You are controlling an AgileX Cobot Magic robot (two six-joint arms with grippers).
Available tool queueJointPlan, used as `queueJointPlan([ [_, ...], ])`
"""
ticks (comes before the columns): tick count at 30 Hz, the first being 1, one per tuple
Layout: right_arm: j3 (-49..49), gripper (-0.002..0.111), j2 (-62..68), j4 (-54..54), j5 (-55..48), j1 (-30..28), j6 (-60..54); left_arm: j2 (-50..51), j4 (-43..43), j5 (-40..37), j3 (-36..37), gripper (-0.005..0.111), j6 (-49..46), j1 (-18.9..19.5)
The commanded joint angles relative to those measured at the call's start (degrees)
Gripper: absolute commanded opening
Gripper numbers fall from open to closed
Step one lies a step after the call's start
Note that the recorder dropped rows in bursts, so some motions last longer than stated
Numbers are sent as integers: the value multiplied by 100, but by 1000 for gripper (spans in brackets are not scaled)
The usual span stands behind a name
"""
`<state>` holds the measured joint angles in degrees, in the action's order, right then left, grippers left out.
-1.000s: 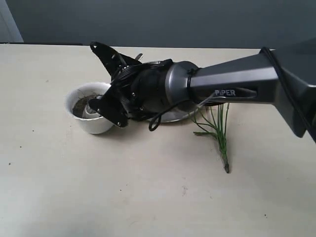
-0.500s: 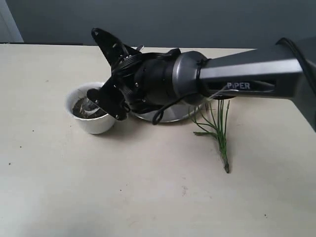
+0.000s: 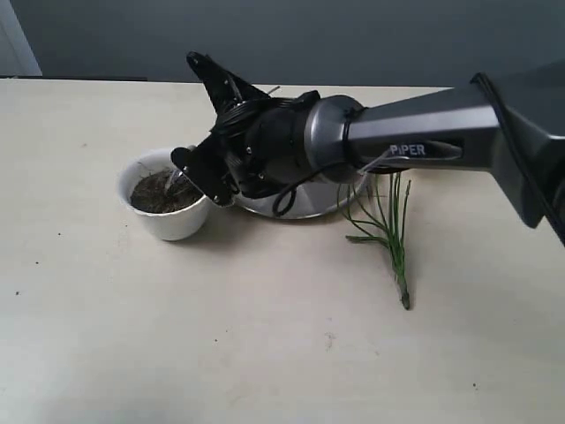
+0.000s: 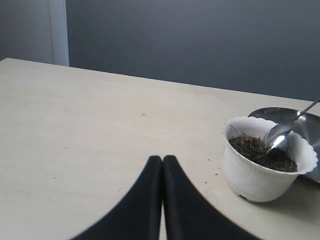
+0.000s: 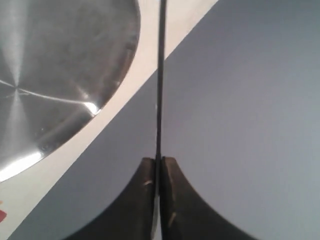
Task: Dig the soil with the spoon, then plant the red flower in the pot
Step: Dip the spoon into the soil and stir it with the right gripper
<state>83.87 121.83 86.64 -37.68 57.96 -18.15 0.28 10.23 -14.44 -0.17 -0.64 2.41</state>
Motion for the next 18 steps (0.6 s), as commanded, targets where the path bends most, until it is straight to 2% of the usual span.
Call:
queueJointPlan([
  [1,89,-1,-53,34,-99,-26,123,-28,-9,71,17,0,6,-37],
  [8,89,-1,26,-621,272,-26,-446,-28,-9,71,17,0,6,-37],
  [18,89,-1,50,-659,157,42,-553,-28,-9,71,17,0,6,-37],
])
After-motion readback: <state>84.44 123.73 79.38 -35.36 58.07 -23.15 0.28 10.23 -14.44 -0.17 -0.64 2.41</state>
